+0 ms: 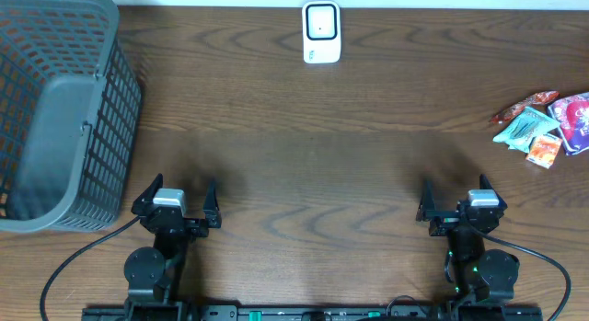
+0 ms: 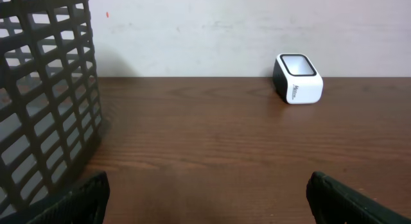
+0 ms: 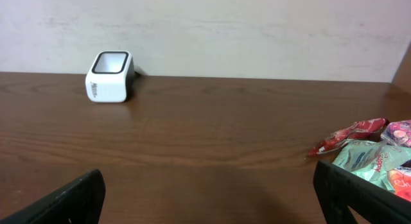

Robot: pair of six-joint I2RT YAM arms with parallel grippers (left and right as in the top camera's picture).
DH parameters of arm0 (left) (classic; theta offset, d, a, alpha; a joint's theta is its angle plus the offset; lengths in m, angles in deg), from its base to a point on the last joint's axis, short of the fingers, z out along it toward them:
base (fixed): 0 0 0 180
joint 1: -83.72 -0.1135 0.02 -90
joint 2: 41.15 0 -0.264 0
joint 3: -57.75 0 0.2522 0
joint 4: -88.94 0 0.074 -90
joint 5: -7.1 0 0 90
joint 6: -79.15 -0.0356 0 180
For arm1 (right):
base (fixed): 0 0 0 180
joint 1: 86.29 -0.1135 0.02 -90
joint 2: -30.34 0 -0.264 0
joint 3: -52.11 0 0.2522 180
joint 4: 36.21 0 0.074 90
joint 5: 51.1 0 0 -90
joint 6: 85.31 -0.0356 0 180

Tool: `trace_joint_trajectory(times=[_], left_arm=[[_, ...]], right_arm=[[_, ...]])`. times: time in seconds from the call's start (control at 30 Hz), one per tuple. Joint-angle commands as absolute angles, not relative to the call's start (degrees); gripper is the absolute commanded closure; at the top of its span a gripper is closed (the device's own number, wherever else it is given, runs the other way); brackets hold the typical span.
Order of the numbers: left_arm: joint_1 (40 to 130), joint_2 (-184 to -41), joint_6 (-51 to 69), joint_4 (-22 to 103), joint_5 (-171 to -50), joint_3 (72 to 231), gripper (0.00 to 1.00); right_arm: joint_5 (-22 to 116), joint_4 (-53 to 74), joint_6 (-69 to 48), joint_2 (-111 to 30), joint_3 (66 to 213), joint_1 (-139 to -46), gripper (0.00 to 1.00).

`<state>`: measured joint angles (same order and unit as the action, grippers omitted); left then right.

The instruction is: Scan the item barcode

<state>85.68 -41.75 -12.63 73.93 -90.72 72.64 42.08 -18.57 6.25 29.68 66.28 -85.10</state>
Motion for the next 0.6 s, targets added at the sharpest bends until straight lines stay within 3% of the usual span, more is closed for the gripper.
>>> trace_joint_trajectory(times=[0.0, 0.57], left_arm=[[85.39, -41.38, -13.61, 71.81, -92.33, 71.74, 0.02], [85.39, -41.54, -13.64, 71.91, -92.36, 71.76, 0.02]], right_arm=[[42.0, -18.35, 6.9, 30.05, 66.17, -85.86, 0.01], [42.0, -18.35, 6.9, 30.05, 66.17, -85.86, 0.01]])
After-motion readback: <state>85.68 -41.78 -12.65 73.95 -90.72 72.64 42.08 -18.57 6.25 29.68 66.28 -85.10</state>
